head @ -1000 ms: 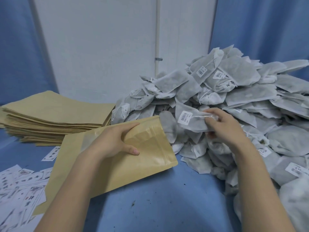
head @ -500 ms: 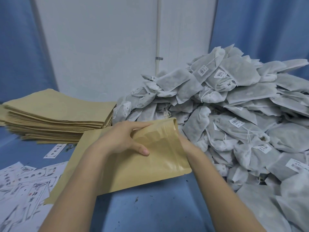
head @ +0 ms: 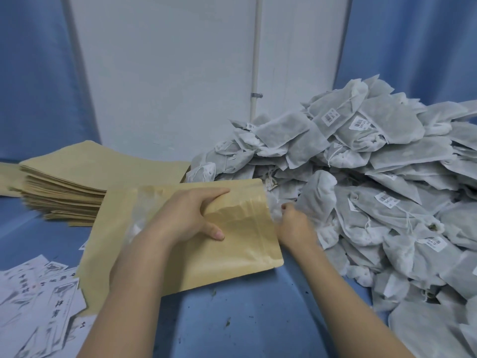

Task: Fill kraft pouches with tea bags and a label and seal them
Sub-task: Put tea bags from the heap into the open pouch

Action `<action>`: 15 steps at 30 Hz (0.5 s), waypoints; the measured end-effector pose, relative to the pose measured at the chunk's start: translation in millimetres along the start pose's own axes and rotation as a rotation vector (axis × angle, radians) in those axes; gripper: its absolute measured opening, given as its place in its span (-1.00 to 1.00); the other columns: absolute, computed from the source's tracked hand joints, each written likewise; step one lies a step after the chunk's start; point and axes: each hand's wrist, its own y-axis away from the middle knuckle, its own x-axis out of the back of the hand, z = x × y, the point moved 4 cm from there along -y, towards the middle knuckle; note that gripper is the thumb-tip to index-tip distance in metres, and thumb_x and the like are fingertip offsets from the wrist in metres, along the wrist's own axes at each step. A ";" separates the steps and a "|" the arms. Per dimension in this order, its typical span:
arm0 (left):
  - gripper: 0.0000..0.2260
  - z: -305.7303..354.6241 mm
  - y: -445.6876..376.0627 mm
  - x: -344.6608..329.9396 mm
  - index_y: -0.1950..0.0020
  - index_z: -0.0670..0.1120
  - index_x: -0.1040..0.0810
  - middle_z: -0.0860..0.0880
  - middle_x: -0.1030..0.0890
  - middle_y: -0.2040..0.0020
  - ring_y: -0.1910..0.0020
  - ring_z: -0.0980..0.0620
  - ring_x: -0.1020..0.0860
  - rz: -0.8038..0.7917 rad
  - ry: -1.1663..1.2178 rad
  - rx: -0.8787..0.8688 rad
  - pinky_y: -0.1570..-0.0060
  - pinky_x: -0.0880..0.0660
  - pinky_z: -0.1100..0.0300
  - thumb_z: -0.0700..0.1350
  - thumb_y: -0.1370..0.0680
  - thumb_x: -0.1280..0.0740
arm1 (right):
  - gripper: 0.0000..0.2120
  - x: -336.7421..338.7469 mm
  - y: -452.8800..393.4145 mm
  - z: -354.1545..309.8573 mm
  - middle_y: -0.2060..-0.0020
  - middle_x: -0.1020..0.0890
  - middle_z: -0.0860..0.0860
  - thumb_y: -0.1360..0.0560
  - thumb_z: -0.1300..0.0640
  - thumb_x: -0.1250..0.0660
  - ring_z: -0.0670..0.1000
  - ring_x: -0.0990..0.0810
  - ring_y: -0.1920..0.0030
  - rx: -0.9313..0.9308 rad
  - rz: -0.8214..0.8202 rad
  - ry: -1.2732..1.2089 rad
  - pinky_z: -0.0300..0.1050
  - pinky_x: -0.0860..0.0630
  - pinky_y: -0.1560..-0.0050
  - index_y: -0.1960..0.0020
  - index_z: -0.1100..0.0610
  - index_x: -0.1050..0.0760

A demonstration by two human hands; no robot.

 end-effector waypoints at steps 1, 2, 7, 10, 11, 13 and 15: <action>-0.21 -2.7 0.0 -0.7 -0.33 0.23 -0.46 0.40 -0.39 -0.14 -0.16 0.34 -0.33 0.001 -0.013 0.009 0.03 -0.23 0.52 -0.18 -0.18 -0.62 | -0.58 -0.8 -2.4 -0.9 -0.05 -0.59 0.14 -0.50 -0.09 -0.20 0.17 -0.53 -0.10 -0.008 0.010 0.027 -0.06 -0.42 0.05 -0.20 0.19 -0.42; -0.21 -5.0 -0.1 -1.4 -0.33 0.23 -0.45 0.40 -0.38 -0.14 -0.16 0.34 -0.32 -0.001 -0.011 0.014 0.06 -0.22 0.56 -0.19 -0.18 -0.62 | -0.62 0.4 -2.8 -2.2 0.04 -0.61 0.11 -0.50 -0.10 -0.22 0.15 -0.54 -0.05 -0.011 0.016 -0.021 -0.09 -0.41 0.11 -0.12 0.17 -0.48; -0.24 -8.4 0.0 -4.2 0.04 0.55 -0.40 0.64 -0.38 0.18 0.12 0.59 -0.34 -0.017 0.012 -0.003 0.17 -0.20 0.72 -0.22 -0.16 -0.62 | -0.82 46.3 6.4 3.8 0.43 -0.43 -0.03 -0.50 0.08 -0.30 0.02 -0.43 0.28 0.149 0.234 -0.359 -0.14 -0.22 0.31 0.22 0.15 -0.47; -0.21 -8.3 -1.1 -5.6 0.16 0.63 -0.35 0.67 -0.37 0.20 0.12 0.63 -0.34 -0.029 0.003 -0.008 0.13 -0.21 0.71 -0.23 -0.15 -0.62 | -0.87 79.6 12.8 8.6 0.31 -0.57 0.03 -0.51 0.09 -0.29 0.00 -0.52 0.24 0.225 0.127 -0.421 -0.17 -0.39 0.22 0.11 0.12 -0.56; -0.21 -7.9 -1.3 -6.0 0.14 0.63 -0.35 0.65 -0.39 0.17 0.08 0.55 -0.39 -0.030 -0.001 -0.011 0.12 -0.23 0.69 -0.22 -0.15 -0.62 | -0.88 87.3 15.9 11.0 0.24 -0.61 0.00 -0.48 0.07 -0.34 -0.03 -0.57 0.21 0.211 0.066 -0.469 -0.18 -0.46 0.17 0.01 0.03 -0.58; -0.21 -6.0 -0.4 -7.0 -0.01 0.56 -0.37 0.58 -0.41 0.02 -0.08 0.38 -0.40 -0.027 0.008 -0.010 0.07 -0.25 0.62 -0.20 -0.15 -0.63 | -0.80 96.5 22.9 14.3 0.24 -0.63 -0.08 -0.39 0.05 -0.46 -0.11 -0.59 0.24 0.193 -0.041 -0.524 -0.23 -0.51 0.19 -0.01 -0.05 -0.57; -0.22 -3.4 -0.4 -8.3 -0.20 0.41 -0.44 0.43 -0.45 -0.17 -0.19 0.32 -0.37 -0.031 0.027 -0.005 -0.03 -0.25 0.50 -0.18 -0.16 -0.63 | -0.86 96.1 29.8 5.7 0.30 -0.64 -0.12 -0.34 0.07 -0.51 -0.17 -0.56 0.30 0.215 -0.136 -0.480 -0.29 -0.49 0.22 0.12 -0.04 -0.60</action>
